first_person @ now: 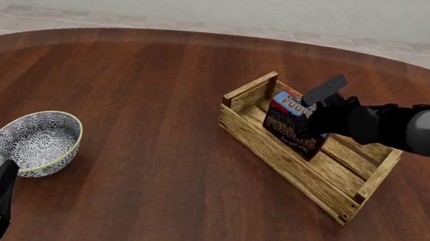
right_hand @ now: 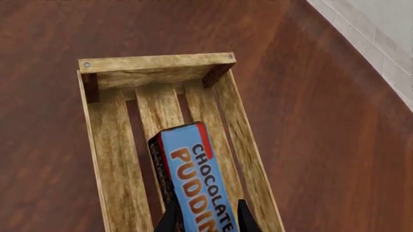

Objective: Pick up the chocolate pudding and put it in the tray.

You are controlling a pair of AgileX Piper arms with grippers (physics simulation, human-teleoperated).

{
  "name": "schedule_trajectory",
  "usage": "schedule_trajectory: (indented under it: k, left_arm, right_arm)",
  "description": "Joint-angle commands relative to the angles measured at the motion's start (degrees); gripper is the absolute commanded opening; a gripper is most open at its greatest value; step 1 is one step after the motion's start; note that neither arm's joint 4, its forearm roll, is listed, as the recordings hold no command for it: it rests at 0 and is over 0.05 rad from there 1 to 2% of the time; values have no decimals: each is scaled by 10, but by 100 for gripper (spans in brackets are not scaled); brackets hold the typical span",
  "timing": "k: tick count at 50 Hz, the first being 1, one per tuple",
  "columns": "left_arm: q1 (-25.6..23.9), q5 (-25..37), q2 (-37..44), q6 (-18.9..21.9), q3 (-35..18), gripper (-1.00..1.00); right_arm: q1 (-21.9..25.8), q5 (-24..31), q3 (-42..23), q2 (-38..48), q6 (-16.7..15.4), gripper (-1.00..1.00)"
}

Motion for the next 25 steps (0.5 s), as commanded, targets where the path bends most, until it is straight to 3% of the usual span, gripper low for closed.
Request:
schedule_trajectory:
  k: [1,25]
  left_arm:
    - [0,0,0,0,0,100]
    - [0,0,0,0,0,100]
  right_arm:
    - [1,-2,2,19,14,-100]
    - [6,-1,-2,32,14,-100]
